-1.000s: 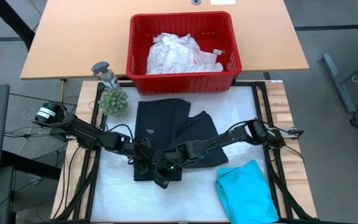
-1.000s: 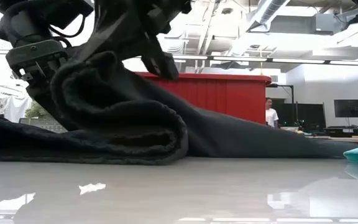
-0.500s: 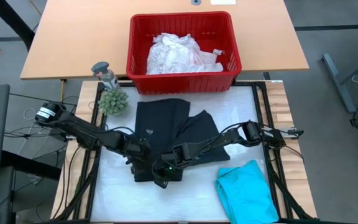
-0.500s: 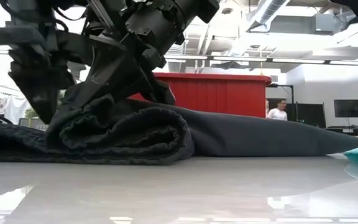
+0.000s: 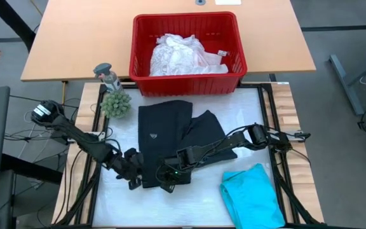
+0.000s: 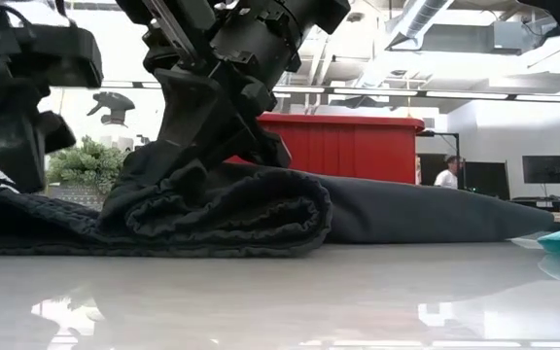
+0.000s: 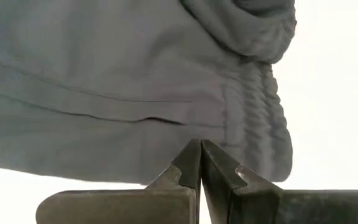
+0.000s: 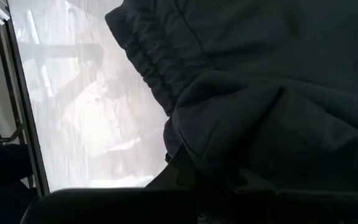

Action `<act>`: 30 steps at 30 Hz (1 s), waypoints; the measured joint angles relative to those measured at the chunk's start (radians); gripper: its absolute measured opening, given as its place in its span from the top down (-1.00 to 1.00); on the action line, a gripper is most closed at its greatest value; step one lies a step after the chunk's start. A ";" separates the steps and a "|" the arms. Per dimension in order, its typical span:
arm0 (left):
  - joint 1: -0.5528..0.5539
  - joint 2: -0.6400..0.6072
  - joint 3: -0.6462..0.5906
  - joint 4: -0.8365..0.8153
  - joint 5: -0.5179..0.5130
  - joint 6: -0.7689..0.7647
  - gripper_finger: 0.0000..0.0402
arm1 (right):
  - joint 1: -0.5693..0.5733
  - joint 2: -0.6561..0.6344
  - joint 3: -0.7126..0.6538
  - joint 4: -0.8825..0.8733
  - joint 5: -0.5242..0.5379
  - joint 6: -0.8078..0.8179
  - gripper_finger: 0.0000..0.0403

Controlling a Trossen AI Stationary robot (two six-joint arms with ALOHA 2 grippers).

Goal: Fold Laundry from Bin
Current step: Fold the black shorts

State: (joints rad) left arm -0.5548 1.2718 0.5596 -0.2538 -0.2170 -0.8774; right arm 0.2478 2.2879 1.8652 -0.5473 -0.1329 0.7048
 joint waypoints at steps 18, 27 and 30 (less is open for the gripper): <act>0.006 0.191 -0.038 0.256 0.021 0.040 1.00 | 0.000 -0.011 0.075 -0.022 -0.049 -0.082 0.84; 0.045 0.208 -0.039 0.280 0.021 0.083 1.00 | -0.011 -0.011 0.095 0.016 -0.054 -0.148 0.76; 0.050 0.208 -0.039 0.279 0.021 0.094 1.00 | -0.010 -0.011 0.093 0.012 -0.054 -0.149 0.66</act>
State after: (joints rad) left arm -0.5044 1.4796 0.5209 0.0254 -0.1960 -0.7836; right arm 0.2378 2.2771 1.9587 -0.5350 -0.1867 0.5560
